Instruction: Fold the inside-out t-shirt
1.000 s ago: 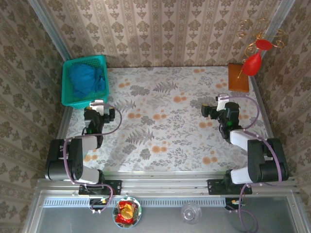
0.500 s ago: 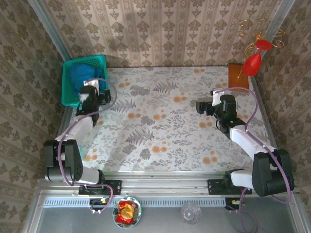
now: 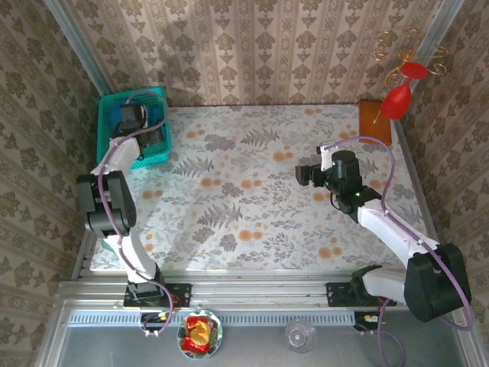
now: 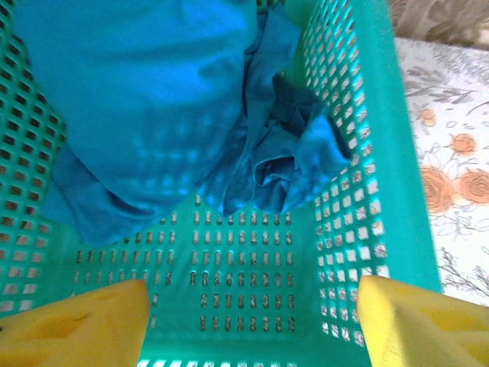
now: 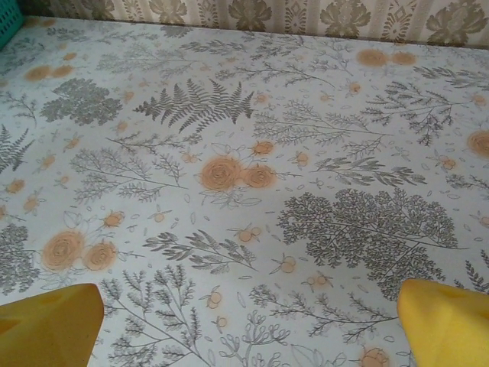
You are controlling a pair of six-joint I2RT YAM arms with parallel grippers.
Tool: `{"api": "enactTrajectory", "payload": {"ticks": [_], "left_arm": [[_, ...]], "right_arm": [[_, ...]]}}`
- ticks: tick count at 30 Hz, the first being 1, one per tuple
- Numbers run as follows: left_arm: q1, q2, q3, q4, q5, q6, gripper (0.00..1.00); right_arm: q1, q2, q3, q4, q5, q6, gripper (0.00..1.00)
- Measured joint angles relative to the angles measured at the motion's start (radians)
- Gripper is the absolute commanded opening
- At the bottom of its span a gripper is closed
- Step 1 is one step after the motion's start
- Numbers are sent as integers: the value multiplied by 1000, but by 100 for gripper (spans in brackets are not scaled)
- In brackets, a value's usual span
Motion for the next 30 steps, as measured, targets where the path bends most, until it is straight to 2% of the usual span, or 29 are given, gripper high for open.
{"api": "enactTrajectory", "payload": {"ticks": [7, 15, 17, 22, 30], "left_arm": [[35, 235, 246, -122, 23, -40, 78], [80, 486, 544, -249, 27, -111, 76], [98, 543, 635, -292, 43, -135, 73], [150, 668, 854, -407, 110, -197, 58], [202, 693, 897, -451, 156, -240, 32]], "right_arm": [[44, -31, 2, -47, 33, 28, 100], [99, -86, 13, -140, 91, 34, 100], [100, -103, 13, -153, 103, 34, 100], [102, -131, 18, -173, 122, 38, 100], [113, -141, 50, -204, 133, 50, 100]]}}
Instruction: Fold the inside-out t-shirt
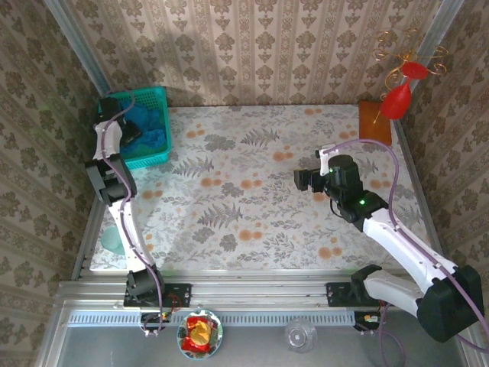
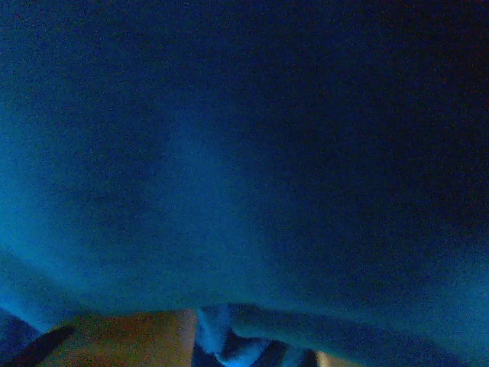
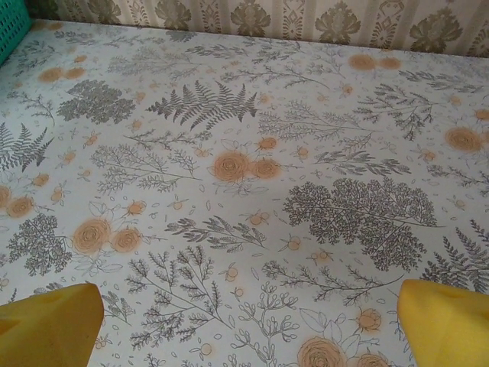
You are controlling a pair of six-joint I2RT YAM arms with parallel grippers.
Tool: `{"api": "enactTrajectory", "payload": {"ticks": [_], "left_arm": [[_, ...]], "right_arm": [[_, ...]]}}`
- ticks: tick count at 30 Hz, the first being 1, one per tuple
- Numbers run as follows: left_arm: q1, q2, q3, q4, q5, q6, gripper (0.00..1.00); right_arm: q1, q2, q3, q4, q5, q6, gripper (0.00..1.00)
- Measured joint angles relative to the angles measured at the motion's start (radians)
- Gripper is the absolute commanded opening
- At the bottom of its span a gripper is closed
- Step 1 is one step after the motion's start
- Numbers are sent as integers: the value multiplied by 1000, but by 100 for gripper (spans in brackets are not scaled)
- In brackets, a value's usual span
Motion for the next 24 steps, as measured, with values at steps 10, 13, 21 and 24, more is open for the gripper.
{"api": "enactTrajectory", "payload": {"ticks": [10, 13, 21, 24], "left_arm": [[29, 0, 39, -7, 3, 8, 7], [42, 0, 74, -14, 5, 12, 2], [70, -1, 106, -31, 11, 29, 0], [79, -1, 128, -45, 16, 40, 0]], "right_arm": [[9, -71, 6, -43, 23, -1, 100], [10, -99, 14, -59, 34, -1, 100], [13, -163, 16, -89, 56, -8, 100], [13, -167, 18, -103, 59, -11, 100]]}}
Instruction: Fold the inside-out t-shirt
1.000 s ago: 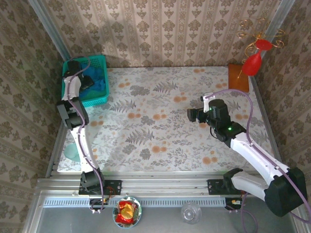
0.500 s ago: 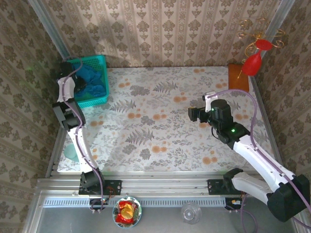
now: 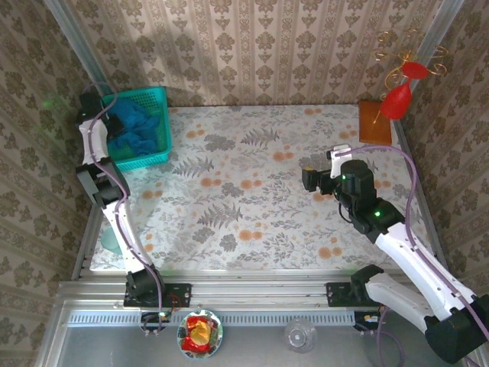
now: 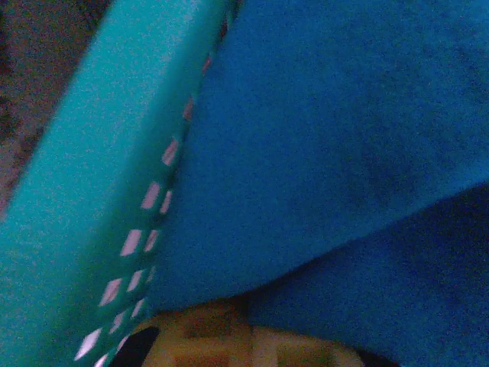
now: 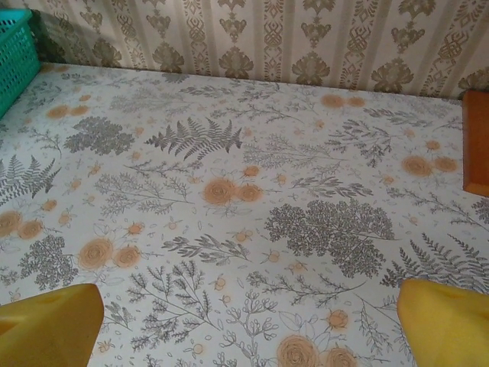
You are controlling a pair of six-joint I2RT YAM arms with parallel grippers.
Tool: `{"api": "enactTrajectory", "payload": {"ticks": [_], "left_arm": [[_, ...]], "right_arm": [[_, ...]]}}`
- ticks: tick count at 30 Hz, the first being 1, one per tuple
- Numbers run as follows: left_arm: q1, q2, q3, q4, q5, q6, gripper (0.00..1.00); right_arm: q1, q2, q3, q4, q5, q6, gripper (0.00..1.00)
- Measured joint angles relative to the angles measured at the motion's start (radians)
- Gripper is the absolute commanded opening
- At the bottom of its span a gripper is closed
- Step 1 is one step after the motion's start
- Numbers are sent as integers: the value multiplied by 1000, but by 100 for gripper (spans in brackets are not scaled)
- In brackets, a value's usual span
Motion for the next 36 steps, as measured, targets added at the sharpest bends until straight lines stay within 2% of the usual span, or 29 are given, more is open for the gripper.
{"api": "enactTrajectory", "payload": {"ticks": [10, 21, 26, 36], "left_arm": [[46, 0, 18, 0, 33, 37, 0], [26, -34, 21, -4, 77, 45, 0], [-21, -142, 21, -6, 111, 45, 0], [-130, -493, 22, -2, 225, 60, 0]], "right_arm": [[2, -14, 14, -20, 0, -5, 100], [14, -35, 46, -34, 0, 6, 100], [16, -50, 81, -39, 0, 10, 100], [21, -112, 123, -57, -1, 16, 98]]}}
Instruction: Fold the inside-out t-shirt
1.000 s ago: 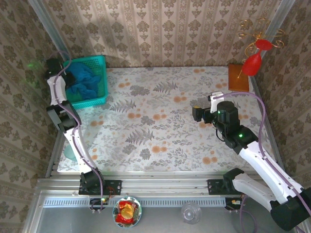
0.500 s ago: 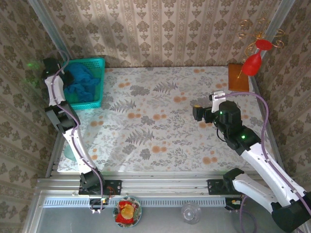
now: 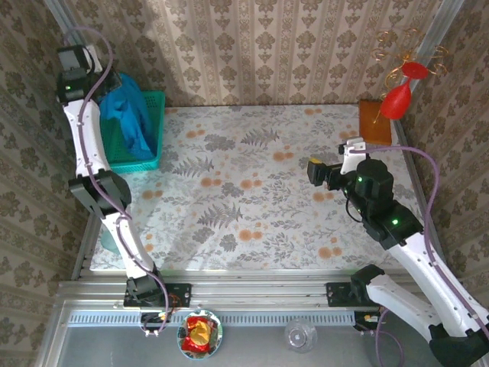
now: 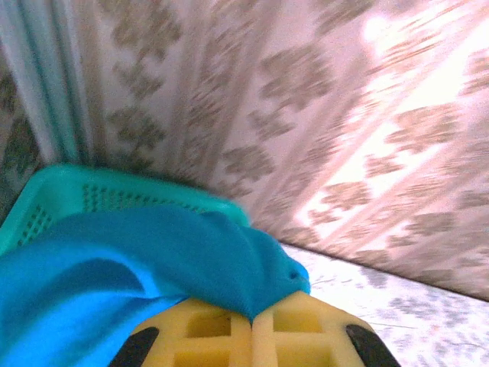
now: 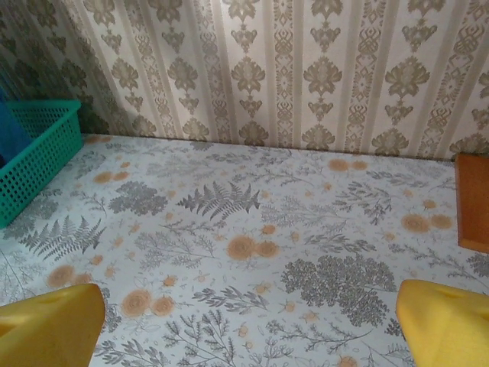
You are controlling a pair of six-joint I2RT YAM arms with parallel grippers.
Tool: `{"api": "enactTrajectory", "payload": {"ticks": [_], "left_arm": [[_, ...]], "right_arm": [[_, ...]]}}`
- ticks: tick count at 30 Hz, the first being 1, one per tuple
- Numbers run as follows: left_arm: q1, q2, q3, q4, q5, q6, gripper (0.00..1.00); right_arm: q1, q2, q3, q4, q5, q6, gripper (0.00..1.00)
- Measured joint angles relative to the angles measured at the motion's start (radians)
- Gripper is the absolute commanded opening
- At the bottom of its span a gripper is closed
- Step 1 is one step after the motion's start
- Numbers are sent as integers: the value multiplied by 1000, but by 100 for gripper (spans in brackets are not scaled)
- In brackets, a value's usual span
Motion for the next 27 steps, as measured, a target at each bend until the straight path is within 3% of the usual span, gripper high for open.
{"api": "enactTrajectory", "payload": {"ticks": [7, 17, 20, 26, 27], "left_arm": [[-96, -191, 15, 30, 124, -6, 0], [-321, -272, -26, 66, 352, -72, 0], [-396, -331, -173, 87, 375, -72, 0], [-467, -492, -730, 243, 362, -103, 0], [-468, -503, -826, 271, 347, -110, 8]], "right_arm": [[0, -31, 32, 0, 0, 18, 98], [0, -35, 60, -9, 0, 77, 95], [0, -35, 60, -20, 8, 103, 94], [0, -22, 32, -25, 11, 156, 91], [1, -17, 16, -25, 11, 167, 91]]}}
